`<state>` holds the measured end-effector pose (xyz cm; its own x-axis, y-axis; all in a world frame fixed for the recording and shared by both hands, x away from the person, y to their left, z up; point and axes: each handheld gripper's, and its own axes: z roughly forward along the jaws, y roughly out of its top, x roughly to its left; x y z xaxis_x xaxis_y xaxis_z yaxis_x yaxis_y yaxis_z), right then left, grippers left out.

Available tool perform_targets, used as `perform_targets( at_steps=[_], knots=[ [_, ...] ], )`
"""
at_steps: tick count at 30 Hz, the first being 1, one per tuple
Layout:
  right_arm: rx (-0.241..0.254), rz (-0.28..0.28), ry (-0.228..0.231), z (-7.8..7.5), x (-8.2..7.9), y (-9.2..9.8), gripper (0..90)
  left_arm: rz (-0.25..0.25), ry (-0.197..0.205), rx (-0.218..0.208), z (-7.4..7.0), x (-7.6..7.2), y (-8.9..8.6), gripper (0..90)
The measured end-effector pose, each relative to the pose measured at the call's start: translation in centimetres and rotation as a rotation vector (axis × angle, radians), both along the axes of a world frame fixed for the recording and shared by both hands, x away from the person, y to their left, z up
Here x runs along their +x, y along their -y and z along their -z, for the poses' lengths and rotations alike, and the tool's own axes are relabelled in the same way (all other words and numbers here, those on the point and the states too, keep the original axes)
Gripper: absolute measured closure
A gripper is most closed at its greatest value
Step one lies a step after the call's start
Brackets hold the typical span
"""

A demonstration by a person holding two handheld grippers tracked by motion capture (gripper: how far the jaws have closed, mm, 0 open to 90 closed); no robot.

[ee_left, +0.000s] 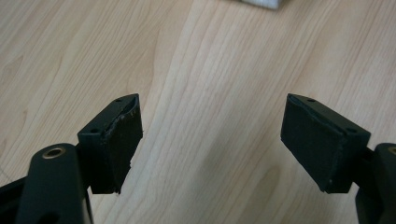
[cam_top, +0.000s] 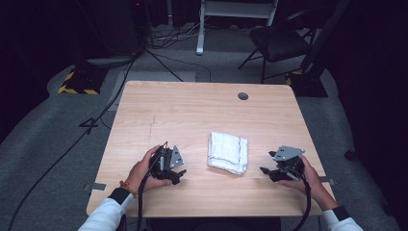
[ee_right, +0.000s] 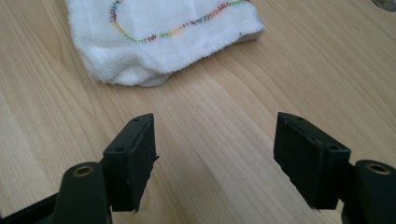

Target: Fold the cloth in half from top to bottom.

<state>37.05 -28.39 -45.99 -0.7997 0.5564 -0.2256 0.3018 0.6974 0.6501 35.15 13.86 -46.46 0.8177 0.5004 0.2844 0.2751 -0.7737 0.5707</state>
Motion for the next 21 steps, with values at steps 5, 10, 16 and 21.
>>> perform_targets(
  at_steps=[5, 10, 16, 21],
  knots=[
    [0.002, 0.035, 0.01, 0.0, -0.4, 1.5, 29.3, -0.023, 0.017, 0.031, 0.4, -0.7, -0.7, 19.5],
    [0.005, 0.073, 0.013, 0.4, -0.8, 3.1, 29.1, -0.043, 0.007, 0.016, 0.7, -1.1, -1.7, 19.3],
    [0.023, 0.12, 0.005, 1.0, -1.1, 4.9, 29.0, -0.063, 0.0, -0.001, 1.1, -1.5, -3.1, 19.3],
    [0.047, 0.166, -0.01, 1.5, -1.5, 6.4, 28.7, -0.084, -0.012, -0.033, 1.2, -1.9, -4.2, 18.5]
  ],
)
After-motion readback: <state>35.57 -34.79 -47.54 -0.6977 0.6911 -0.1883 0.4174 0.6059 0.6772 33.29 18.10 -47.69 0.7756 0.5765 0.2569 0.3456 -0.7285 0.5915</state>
